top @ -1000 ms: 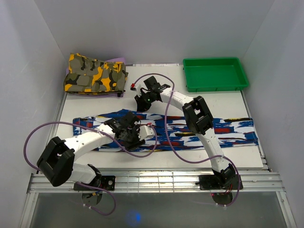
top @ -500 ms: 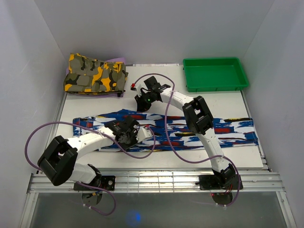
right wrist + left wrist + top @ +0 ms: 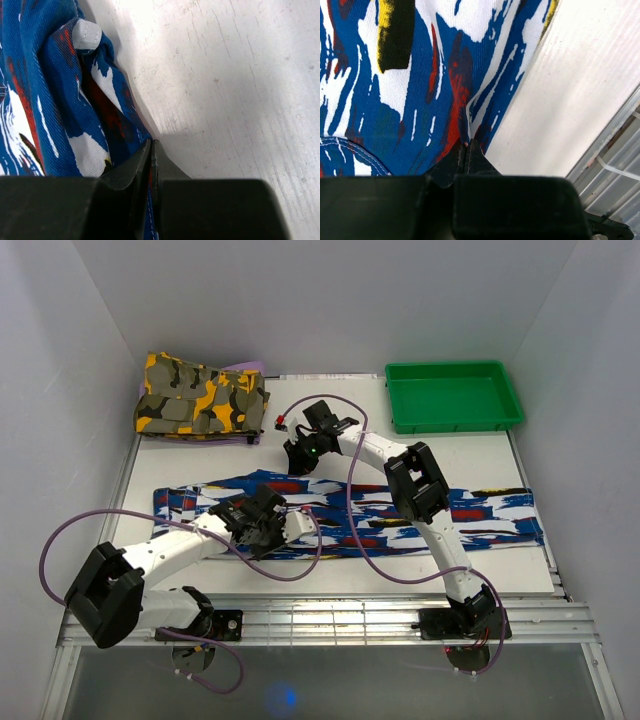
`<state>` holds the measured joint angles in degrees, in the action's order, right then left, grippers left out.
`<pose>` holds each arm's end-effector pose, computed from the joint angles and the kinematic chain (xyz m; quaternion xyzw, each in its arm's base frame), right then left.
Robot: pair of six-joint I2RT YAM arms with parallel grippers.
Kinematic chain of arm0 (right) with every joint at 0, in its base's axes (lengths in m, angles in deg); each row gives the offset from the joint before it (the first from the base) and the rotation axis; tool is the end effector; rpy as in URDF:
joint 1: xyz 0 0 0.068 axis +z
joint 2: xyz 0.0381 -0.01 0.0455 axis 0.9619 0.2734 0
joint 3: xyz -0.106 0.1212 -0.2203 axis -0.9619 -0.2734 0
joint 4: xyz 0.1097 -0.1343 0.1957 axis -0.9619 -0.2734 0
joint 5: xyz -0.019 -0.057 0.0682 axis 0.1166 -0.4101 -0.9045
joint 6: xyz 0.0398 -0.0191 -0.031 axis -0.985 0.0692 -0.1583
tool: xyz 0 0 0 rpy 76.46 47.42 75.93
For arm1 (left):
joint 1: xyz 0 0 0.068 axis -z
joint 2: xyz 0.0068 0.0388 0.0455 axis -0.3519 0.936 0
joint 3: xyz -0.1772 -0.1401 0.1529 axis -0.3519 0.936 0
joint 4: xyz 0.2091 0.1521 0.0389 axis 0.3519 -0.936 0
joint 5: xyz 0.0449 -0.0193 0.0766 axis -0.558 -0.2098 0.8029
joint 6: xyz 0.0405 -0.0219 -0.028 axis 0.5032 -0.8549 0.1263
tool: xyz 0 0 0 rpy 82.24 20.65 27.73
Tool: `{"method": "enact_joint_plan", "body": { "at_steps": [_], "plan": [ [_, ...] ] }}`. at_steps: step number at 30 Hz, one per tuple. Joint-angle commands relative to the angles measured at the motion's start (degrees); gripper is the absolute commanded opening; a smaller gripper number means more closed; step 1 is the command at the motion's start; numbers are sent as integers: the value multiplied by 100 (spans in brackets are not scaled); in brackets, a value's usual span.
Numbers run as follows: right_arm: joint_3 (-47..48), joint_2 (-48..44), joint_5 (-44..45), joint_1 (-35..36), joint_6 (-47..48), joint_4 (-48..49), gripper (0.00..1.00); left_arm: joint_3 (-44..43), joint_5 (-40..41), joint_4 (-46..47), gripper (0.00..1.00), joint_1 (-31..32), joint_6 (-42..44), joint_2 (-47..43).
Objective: Fold and stack the trousers
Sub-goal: Fold the trousers
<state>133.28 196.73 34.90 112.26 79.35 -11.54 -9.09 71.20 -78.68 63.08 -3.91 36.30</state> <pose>0.4096 0.3464 0.1485 -0.4834 0.7650 0.3322 0.2659 0.1561 -0.1483 0.1825 0.5841 0.7896 -0.0765 0.1718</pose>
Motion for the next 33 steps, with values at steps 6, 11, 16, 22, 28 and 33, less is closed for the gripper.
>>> {"method": "enact_joint_plan", "body": {
  "at_steps": [6, 11, 16, 22, 28, 33],
  "plan": [
    [-125, 133, 649, -60, 162, -5, 8, 147, -661, -427, 0, 15, 85, -271],
    [-125, 124, 640, -60, 154, -5, 8, 200, -679, -454, 0, 15, 120, -183],
    [-143, 106, 632, -60, 145, -13, 8, 296, -636, -410, 0, 15, 155, -43],
    [-213, -69, 185, -69, 83, -31, 8, 262, -100, -164, 43, -3, -90, -234],
    [-389, -386, -326, -69, 48, 48, 8, -801, -196, -6, 81, -160, -705, -1289],
    [-398, -457, -432, -60, 13, 23, 13, -1731, -684, -146, 84, -1640, -1601, -958]
  ]
}}
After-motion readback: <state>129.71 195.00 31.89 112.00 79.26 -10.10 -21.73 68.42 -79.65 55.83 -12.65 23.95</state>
